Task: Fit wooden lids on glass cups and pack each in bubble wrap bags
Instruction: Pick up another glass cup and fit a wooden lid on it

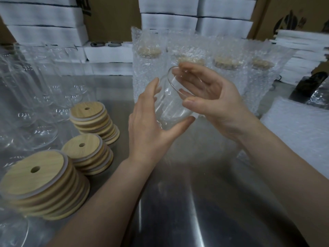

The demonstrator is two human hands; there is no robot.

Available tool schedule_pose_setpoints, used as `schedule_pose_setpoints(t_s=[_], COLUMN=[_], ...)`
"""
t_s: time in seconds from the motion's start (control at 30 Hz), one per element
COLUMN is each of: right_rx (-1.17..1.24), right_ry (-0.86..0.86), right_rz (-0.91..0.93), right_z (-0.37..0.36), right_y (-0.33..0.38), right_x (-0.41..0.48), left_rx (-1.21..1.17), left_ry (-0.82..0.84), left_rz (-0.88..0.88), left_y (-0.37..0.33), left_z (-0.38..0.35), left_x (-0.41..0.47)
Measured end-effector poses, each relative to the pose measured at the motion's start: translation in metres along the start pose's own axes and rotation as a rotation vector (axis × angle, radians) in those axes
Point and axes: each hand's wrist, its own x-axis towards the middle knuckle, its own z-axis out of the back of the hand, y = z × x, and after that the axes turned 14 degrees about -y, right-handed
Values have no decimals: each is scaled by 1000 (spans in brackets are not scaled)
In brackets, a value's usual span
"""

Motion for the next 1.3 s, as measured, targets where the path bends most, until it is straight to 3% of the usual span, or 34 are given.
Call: schedule_pose_setpoints(t_s=[0.37, 0.57, 0.8, 0.93, 1.07, 1.3], right_rx=[262, 354, 423, 367, 214, -599], right_ry=[-7, -158, -276, -263, -223, 56], right_rz=[-130, -132, -182, -184, -39, 382], right_z=[12, 5, -5, -5, -13, -24], right_y=[-7, -14, -12, -13, -11, -8], right_x=[7, 7, 4, 2, -2, -20], left_rx=[-103, -226, -474, -606, -763, -1043], left_ry=[36, 74, 117, 87, 67, 92], left_rz=[20, 78, 241, 545, 933, 1224], left_y=[4, 4, -3, -9, -7, 5], left_z=[0, -1, -4, -4, 0, 8], left_x=[-3, -2, -4, 3, 15, 20])
